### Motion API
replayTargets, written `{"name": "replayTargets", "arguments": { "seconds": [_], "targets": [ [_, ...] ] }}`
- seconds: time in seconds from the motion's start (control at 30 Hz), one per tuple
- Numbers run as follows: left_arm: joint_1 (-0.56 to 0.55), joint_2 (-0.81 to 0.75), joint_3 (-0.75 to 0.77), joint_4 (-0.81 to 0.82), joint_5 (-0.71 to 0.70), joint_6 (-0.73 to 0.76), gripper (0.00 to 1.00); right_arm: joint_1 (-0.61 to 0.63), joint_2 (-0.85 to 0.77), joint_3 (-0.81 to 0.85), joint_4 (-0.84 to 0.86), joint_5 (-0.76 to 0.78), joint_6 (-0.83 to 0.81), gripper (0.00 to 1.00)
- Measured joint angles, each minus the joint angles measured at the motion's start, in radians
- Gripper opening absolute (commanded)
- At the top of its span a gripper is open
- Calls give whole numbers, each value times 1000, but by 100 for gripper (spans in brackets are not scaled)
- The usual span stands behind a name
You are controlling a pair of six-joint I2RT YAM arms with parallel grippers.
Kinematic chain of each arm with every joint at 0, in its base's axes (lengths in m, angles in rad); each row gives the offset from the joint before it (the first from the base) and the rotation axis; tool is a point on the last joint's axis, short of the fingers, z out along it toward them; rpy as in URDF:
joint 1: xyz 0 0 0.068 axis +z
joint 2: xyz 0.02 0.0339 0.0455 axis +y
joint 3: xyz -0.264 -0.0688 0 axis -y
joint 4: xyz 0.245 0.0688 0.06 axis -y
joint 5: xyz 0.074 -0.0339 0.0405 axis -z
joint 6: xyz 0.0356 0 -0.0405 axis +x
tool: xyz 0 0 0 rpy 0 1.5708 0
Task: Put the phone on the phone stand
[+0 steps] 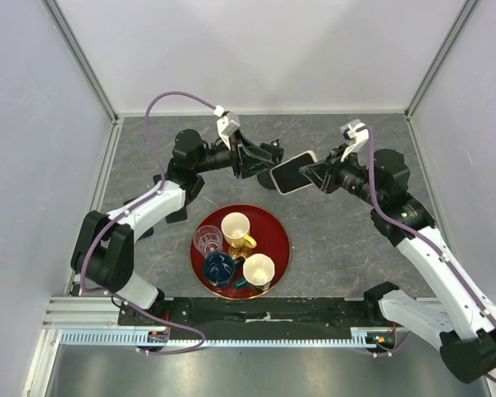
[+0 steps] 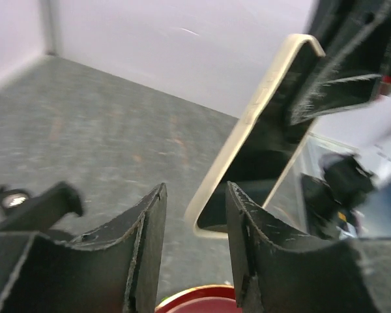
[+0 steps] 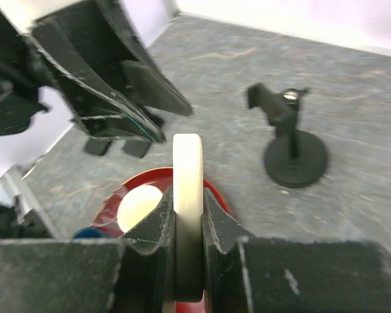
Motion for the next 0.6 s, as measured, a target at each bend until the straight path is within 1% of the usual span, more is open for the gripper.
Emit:
{"name": "replayTargets", "arguments": {
  "seconds": [0.03,0.13,0.27,0.33,0.43,0.6],
  "targets": [
    [0,-13,-4,-13,-63,22,41,0,-23,0,-29,50,-11,0],
    [0,-51,-37,-39,-251,71,36,-1,-76,3,-91,180,-32,0],
    [0,-44,-69,-50,-471,126,37,-2,-96,40,-159,275,-59,0],
    [0,-11,-69,-48,-539,145,41,-1,-92,56,-177,292,-70,0],
    [0,53,-72,-35,-610,160,42,-1,-87,61,-191,301,-85,0],
    [0,119,-93,8,-694,184,36,-1,-72,67,-221,297,-108,0]
  ]
}}
